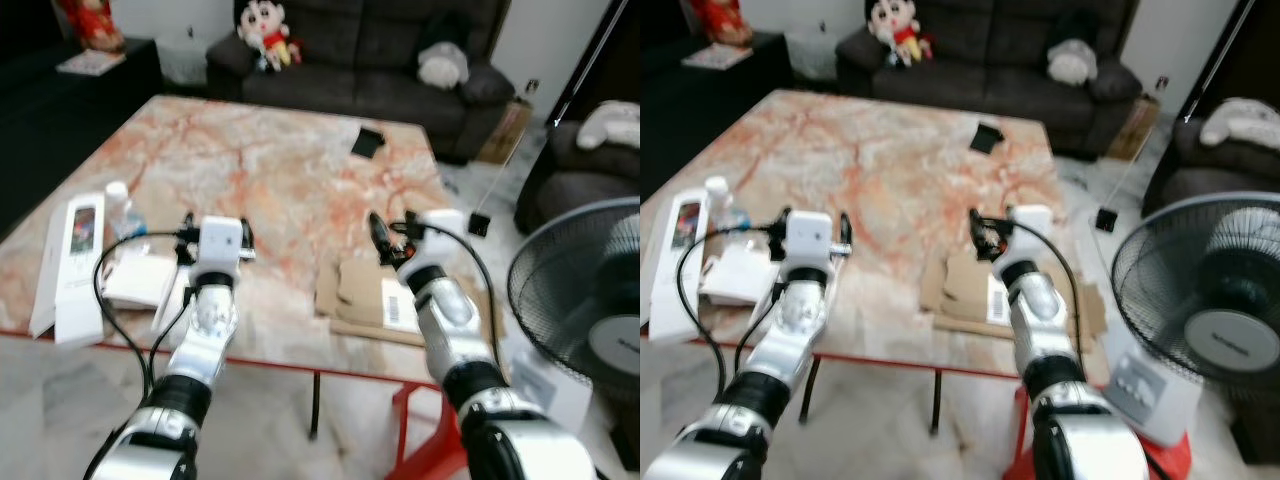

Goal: Picking trash to rubbish bin

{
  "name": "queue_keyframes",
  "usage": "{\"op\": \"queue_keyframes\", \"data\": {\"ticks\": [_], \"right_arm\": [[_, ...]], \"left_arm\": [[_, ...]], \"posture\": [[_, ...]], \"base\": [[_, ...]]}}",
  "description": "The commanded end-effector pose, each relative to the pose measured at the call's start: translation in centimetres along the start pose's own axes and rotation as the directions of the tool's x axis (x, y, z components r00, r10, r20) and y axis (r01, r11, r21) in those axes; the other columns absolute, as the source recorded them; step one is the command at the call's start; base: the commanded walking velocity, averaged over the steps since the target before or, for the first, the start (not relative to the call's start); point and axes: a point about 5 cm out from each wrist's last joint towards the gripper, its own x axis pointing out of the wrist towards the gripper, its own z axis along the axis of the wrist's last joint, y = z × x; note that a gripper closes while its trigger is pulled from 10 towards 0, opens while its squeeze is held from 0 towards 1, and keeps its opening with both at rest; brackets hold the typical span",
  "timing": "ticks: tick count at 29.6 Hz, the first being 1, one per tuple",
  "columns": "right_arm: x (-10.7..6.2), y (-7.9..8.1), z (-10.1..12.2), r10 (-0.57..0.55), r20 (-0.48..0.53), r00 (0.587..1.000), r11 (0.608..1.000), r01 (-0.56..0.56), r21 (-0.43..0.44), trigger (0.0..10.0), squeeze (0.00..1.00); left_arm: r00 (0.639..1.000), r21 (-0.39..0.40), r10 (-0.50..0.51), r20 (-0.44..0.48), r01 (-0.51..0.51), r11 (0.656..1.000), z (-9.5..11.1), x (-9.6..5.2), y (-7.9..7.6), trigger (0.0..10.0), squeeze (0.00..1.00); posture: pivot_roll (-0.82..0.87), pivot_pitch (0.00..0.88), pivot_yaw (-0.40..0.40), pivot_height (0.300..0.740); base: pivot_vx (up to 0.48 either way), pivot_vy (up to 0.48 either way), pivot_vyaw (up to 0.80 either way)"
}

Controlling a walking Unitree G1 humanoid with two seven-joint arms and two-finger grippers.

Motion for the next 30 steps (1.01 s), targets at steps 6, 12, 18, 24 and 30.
{"op": "queue_keyframes", "data": {"ticks": [6,12,18,24,30], "right_arm": [[-0.2,-1.5,0.6,-0.038,0.014,0.999,0.999,0.039,-0.016,10.0,0.00],[-0.3,-1.5,0.6,-0.036,0.011,0.999,0.999,0.036,-0.018,10.0,0.00],[-0.3,-1.4,0.5,-0.033,0.007,0.999,0.999,0.033,-0.018,10.0,0.00],[-0.2,-1.3,0.5,-0.028,0.008,1.000,0.999,0.028,-0.018,10.0,0.00],[-0.2,-1.3,0.5,-0.022,0.006,1.000,1.000,0.022,-0.021,10.0,0.00]], "left_arm": [[1.000,-0.017,-0.023,0.005,0.023,1.000,0.4,-0.2,-1.1,10.0,0.00],[1.000,-0.013,-0.018,0.000,0.018,1.000,0.2,-0.4,-1.0,10.0,0.00],[0.997,-0.034,-0.034,-0.066,0.031,0.999,-0.9,-0.9,-1.1,10.0,0.00],[0.989,-0.045,-0.041,-0.146,0.034,0.998,-2.2,-1.5,-1.0,10.0,0.00],[0.958,-0.042,-0.085,-0.274,0.076,0.996,-3.9,-2.0,-1.3,10.0,0.00]], "posture": [[-0.08,0.000,-0.094,0.740],[-0.08,0.000,-0.094,0.740],[-0.08,0.000,-0.092,0.740],[-0.08,0.000,-0.089,0.740],[-0.08,0.000,-0.093,0.740]], "base": [[0.214,0.000,0.00],[0.000,0.000,0.00],[0.000,0.000,0.00],[0.000,0.000,0.00],[0.000,0.000,0.00]]}}
